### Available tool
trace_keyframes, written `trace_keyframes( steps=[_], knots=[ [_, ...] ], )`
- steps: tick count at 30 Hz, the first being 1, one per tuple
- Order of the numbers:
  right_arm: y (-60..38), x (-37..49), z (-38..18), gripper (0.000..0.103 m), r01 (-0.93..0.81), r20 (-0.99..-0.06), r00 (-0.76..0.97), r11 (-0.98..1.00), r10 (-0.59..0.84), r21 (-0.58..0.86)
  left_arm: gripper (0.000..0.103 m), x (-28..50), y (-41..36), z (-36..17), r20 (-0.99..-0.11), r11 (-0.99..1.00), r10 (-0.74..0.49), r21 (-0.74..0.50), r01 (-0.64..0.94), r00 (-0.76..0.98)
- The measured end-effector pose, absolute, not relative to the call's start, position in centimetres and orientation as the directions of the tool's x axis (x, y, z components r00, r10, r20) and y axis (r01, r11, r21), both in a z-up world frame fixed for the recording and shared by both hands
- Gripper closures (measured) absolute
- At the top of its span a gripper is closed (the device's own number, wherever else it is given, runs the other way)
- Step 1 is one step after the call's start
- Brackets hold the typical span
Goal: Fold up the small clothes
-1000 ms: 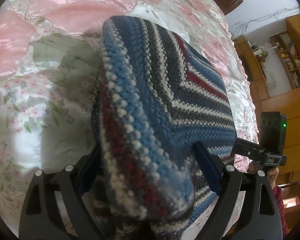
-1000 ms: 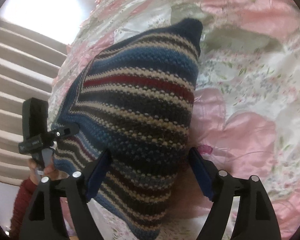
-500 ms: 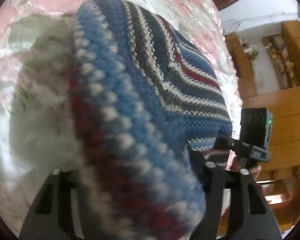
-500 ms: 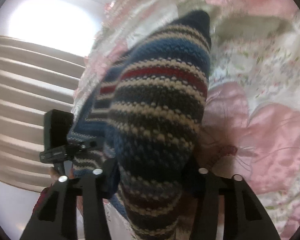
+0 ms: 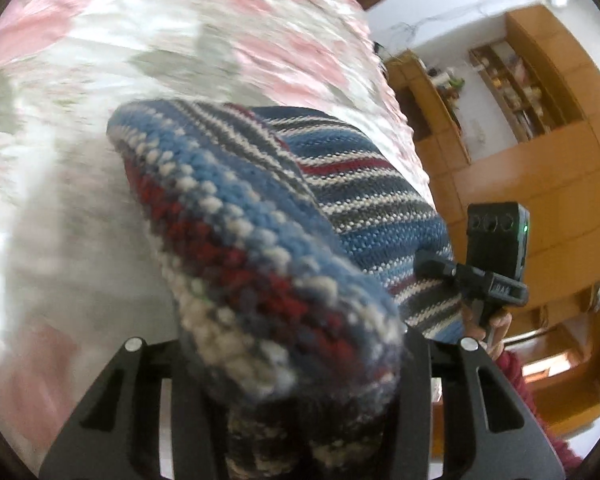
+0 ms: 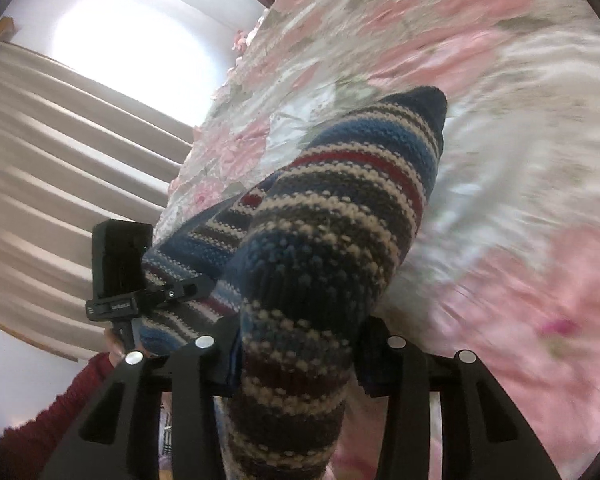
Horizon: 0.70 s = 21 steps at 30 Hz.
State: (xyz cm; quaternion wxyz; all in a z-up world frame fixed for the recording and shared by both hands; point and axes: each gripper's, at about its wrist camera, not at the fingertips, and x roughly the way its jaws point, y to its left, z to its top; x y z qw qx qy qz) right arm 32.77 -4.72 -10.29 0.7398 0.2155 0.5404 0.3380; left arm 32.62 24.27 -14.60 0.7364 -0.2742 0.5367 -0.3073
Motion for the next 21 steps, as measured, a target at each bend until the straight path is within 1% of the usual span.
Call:
trace_keyframes(
  steps=[3, 5, 9, 11, 12, 14, 15, 17, 18, 19, 21],
  knots=[
    [-8.2, 30.8, -10.5, 0.060, -0.255, -0.662, 0.207, 0.693, 0.720, 0.674, 0.062, 31.1, 20.2, -14.1, -0.631, 0.677, -0.734, -0.709, 0.197, 0.250],
    [-10.0, 29.9, -11.2, 0.060, -0.240, -0.673, 0.211, 0.705, 0.709, 0.668, 0.062, 30.3, 18.1, -14.6, -0.639, 0.685, -0.727, -0.699, 0.205, 0.250],
    [-12.2, 28.6, -15.7, 0.059, -0.178, -0.729, 0.166, 0.747, 0.664, 0.641, 0.061, 28.4, 15.1, -17.8, -0.693, 0.726, -0.687, -0.662, 0.186, 0.217],
    [-12.9, 27.8, -17.8, 0.055, -0.152, -0.729, 0.155, 0.745, 0.667, 0.649, 0.057, 27.5, 14.8, -19.5, -0.723, 0.758, -0.653, -0.625, 0.188, 0.226],
    [-13.3, 27.6, -18.5, 0.054, -0.136, -0.704, 0.164, 0.723, 0.691, 0.677, 0.056, 27.2, 14.7, -20.0, -0.725, 0.763, -0.647, -0.620, 0.185, 0.236],
    [-13.6, 27.4, -18.8, 0.048, -0.125, -0.685, 0.174, 0.705, 0.708, 0.698, 0.055, 27.0, 14.9, -20.7, -0.707, 0.748, -0.661, -0.649, 0.142, 0.253],
    [-13.6, 27.3, -18.7, 0.046, -0.123, -0.683, 0.175, 0.704, 0.709, 0.699, 0.054, 26.8, 15.1, -20.8, -0.703, 0.746, -0.661, -0.653, 0.129, 0.263],
    [-13.7, 26.7, -18.3, 0.040, -0.117, -0.695, 0.188, 0.718, 0.694, 0.686, 0.049, 26.7, 15.0, -20.5, -0.711, 0.756, -0.646, -0.646, 0.106, 0.277],
    [-13.9, 26.1, -17.9, 0.038, -0.117, -0.708, 0.194, 0.732, 0.679, 0.671, 0.048, 26.6, 15.0, -20.1, -0.716, 0.762, -0.638, -0.639, 0.099, 0.284],
    [-13.9, 25.7, -17.7, 0.036, -0.116, -0.718, 0.196, 0.743, 0.668, 0.659, 0.045, 26.4, 14.9, -19.6, -0.722, 0.770, -0.627, -0.632, 0.091, 0.291],
    [-14.5, 24.4, -17.3, 0.033, -0.106, -0.723, 0.204, 0.749, 0.660, 0.654, 0.044, 25.6, 15.1, -18.7, -0.727, 0.779, -0.613, -0.623, 0.078, 0.310]
  ],
)
